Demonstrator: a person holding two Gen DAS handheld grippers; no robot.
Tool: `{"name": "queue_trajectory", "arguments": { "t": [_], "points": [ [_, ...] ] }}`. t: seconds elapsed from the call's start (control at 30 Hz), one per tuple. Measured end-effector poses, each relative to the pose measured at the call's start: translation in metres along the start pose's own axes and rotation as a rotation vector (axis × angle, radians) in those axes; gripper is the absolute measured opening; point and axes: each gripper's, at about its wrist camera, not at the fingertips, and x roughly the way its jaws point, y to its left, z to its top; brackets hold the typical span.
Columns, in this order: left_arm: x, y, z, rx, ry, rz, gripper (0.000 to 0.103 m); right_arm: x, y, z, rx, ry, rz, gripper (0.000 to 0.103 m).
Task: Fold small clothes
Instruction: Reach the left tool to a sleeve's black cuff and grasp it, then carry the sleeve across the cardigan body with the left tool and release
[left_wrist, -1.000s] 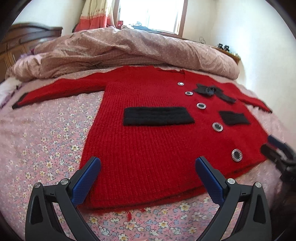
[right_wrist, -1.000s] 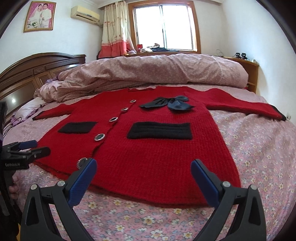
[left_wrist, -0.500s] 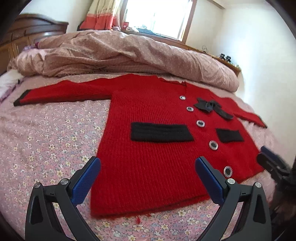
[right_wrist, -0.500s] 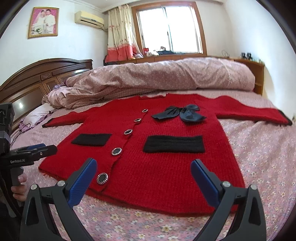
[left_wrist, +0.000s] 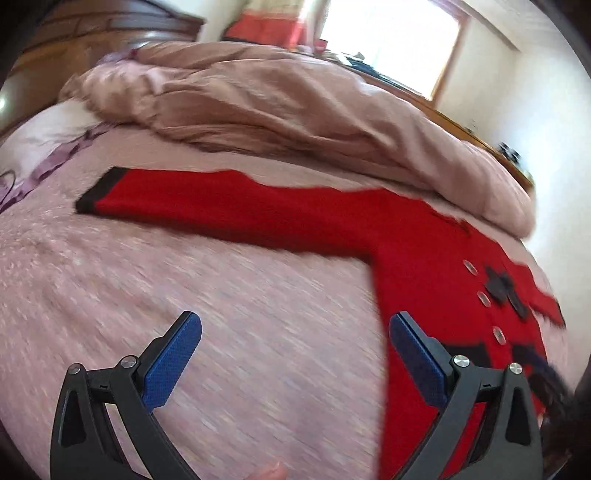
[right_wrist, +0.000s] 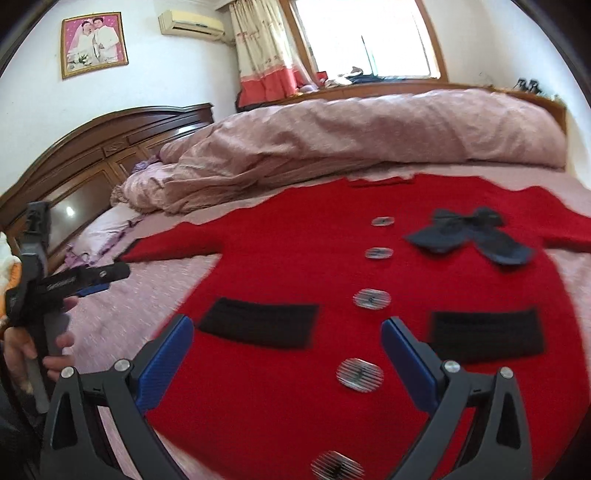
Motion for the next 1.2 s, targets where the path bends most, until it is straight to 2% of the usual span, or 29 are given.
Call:
{"name": "queue_trajectory", "arguments": {
  "t": [0.07,0.13,0.23,0.37,0.5,0.6,0.7,0.83,0.93,1.03,1.13,1.2],
  "points": [
    [0.006,0.022,0.015,-0.023,-0.002,0.03,0.099,0.02,0.019,0.007,0.021,0.009,0.043,0.103],
    [0.013,0.045,0.031,-0.047,0.013,0.093,0.099,0.045,0.044,0.017,0.036,0.015,0.084,0.103],
    [0.017,0.077,0.048,-0.102,0.014,0.15,0.099,0.08,0.092,0.035,0.01,0.01,0.132,0.103],
    [0.029,0.127,0.062,-0.237,0.055,0.145,0.099,0.126,0.158,0.051,-0.06,0.009,0.173,0.103],
    [0.037,0.173,0.05,-0.46,0.142,0.068,0.099,0.172,0.208,0.052,-0.09,0.023,0.2,0.103],
    [0.039,0.189,0.047,-0.524,0.159,0.01,0.099,0.194,0.22,0.043,-0.039,0.025,0.223,0.103],
    [0.046,0.204,0.055,-0.537,0.129,0.043,0.099,0.214,0.227,0.036,-0.012,0.083,0.216,0.103],
    [0.065,0.229,0.073,-0.607,0.063,0.018,0.098,0.225,0.226,0.044,0.038,0.074,0.251,0.103],
    [0.076,0.237,0.081,-0.626,0.037,-0.008,0.098,0.236,0.223,0.051,0.06,0.07,0.206,0.103],
    [0.081,0.237,0.085,-0.624,0.034,0.0,0.095,0.242,0.22,0.06,0.065,0.054,0.154,0.103],
    [0.083,0.24,0.087,-0.648,0.032,-0.025,0.092,0.249,0.219,0.068,0.05,0.018,0.061,0.103],
    [0.082,0.245,0.087,-0.686,0.02,-0.04,0.087,0.257,0.221,0.066,0.043,0.039,0.007,0.103]
  ]
}}
